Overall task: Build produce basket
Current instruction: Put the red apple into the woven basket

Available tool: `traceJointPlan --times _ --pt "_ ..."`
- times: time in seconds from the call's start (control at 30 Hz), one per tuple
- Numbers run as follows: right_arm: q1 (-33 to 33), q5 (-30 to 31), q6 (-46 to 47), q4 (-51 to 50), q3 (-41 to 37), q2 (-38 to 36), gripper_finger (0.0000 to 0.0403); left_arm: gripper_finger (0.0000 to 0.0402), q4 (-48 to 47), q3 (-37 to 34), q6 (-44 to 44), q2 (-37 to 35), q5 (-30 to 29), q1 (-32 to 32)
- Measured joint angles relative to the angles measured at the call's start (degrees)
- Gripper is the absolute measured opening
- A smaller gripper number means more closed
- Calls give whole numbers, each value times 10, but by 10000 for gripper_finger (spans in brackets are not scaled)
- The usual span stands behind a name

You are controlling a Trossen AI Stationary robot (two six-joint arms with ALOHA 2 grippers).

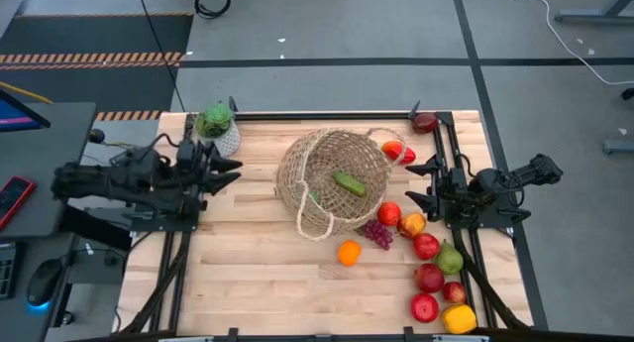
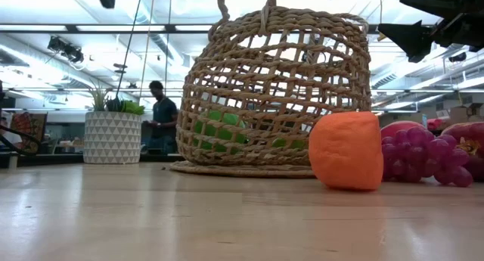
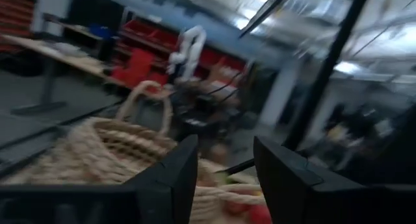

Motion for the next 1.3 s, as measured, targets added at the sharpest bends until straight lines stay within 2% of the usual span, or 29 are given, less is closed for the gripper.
traceJointPlan --times 0.1,0.33,0.5,0.77,0.97,1.13,1.3 --pt "0 0 0 0 0 0 360 144 50 -45 -27 -29 23 0" --pt "0 0 0 0 0 0 360 121 108 -106 -43 -90 25 0" --pt "0 0 0 0 0 0 360 107 150 -159 -70 -132 48 -1" --pt "0 0 0 0 0 0 360 85 264 -269 -129 -190 55 -1" --pt "0 0 0 0 0 0 360 77 192 -277 -165 -178 85 -24" --pt "0 0 0 0 0 0 360 77 161 -278 -163 -166 85 -52" --pt "0 0 0 0 0 0 360 77 183 -287 -163 -170 85 -57"
